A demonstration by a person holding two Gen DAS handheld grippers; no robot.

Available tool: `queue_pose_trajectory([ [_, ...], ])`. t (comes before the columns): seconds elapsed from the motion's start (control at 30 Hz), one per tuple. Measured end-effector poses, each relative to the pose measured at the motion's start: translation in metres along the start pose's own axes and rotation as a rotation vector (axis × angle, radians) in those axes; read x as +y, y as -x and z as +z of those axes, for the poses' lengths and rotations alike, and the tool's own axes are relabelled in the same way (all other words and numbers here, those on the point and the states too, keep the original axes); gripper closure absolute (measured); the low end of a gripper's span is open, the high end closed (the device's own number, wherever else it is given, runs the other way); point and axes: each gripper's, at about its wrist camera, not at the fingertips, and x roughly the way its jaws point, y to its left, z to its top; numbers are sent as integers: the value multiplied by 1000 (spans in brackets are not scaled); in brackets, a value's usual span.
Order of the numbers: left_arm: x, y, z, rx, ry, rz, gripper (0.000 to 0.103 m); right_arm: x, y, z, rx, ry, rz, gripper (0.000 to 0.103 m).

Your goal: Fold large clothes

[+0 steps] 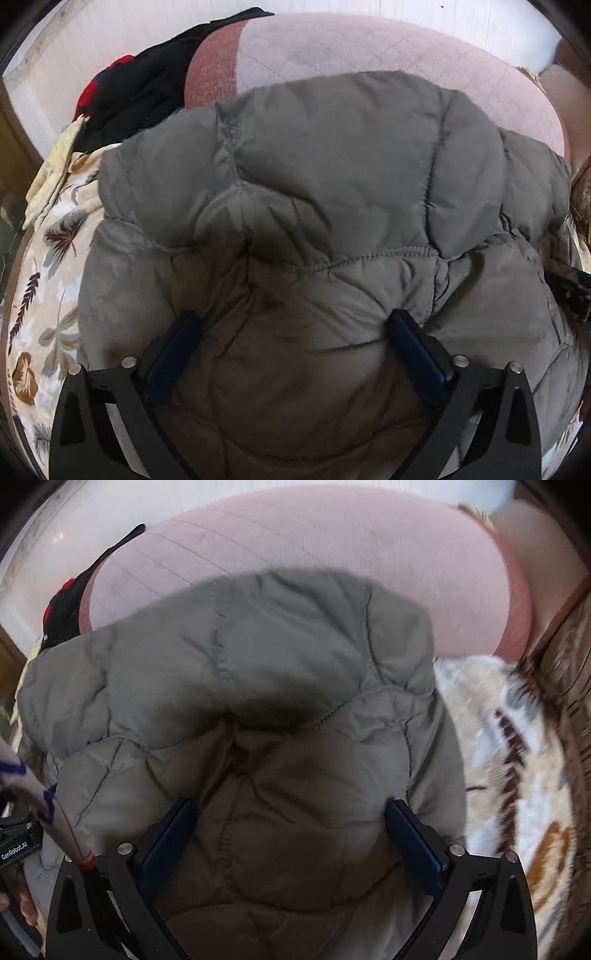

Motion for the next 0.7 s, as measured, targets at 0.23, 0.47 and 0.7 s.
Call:
queue_pose_trajectory([
  [0.23, -2, 5, -1, -23, -2, 2, 0, 0, -5, -2, -7, 8, -21, 0],
  [0.47, 4, 28, 11, -68, 2, -17, 0, 4, 30, 12, -62, 28, -18, 0],
  [0.7, 8, 26, 36, -79, -1, -10, 0, 12, 24, 43, -72, 36, -52, 0],
])
